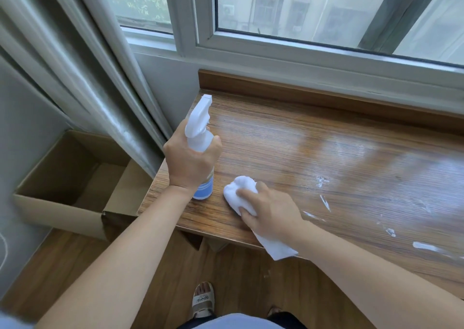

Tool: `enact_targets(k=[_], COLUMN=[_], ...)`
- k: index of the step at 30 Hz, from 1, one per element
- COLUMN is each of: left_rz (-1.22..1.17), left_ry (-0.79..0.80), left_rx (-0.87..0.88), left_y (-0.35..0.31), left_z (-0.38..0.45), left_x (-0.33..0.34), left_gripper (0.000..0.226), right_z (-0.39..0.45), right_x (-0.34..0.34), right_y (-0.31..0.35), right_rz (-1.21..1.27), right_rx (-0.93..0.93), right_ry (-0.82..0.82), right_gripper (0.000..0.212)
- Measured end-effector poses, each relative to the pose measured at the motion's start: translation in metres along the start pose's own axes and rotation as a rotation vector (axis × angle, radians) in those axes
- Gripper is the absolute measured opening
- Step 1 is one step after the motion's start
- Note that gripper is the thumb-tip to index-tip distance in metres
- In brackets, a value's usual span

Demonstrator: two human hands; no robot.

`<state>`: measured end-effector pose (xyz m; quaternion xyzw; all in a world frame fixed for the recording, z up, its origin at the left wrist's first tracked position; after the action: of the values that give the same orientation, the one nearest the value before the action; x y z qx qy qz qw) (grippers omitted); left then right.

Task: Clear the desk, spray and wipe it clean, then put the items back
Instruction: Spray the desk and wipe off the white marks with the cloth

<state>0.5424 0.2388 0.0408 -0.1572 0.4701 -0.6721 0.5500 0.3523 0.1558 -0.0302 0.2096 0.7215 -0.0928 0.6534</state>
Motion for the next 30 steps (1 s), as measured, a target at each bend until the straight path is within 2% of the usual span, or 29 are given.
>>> enact_targets(k=[6,10,14,23,27,30], left_rz=[0.022,0.019,0.006,-0.003,0.009,-0.004], left_ry=[0.001,0.019,0.024,0.016,0.026,0.026], left_rx=[-0.021,-0.048,-0.053,-0.046,-0.059,-0.061], left_y=[0.000,-0.003,0.001,0.005,0.001,0.004], left_z=[-0.001,0.002,0.005,0.000,0.001,0.001], left_x=[0.000,0.003,0.003,0.001,0.002,0.002], left_gripper=[0.033,0.036,0.038,0.043,0.039,0.039], right_z=[0.075,0.043,0.002,0.082,0.073,0.029], right_x=[-0.009,-0.005,0.004,-0.006,-0.010,-0.010], right_y=[0.008,0.020,0.041,0.042,0.035,0.028], right_rz=[0.095,0.077,0.003,0.141,0.191,0.204], right_rx=[0.237,0.227,0.201,0.360,0.269,0.096], right_ry=[-0.009,-0.059,-0.026,-0.040,-0.007,0.098], right_gripper=[0.030,0.027,0.027,0.028,0.038,0.068])
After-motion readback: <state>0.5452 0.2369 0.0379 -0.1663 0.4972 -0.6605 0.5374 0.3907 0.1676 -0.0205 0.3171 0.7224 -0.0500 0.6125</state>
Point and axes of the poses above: each hand's wrist, its own z-axis towards the middle knuckle, its own x-axis out of the palm, y = z × x, the point moved 1 cm from there along z, towards the middle knuckle, and after that the axes turned 6 degrees about y, right-handed, at the moved point
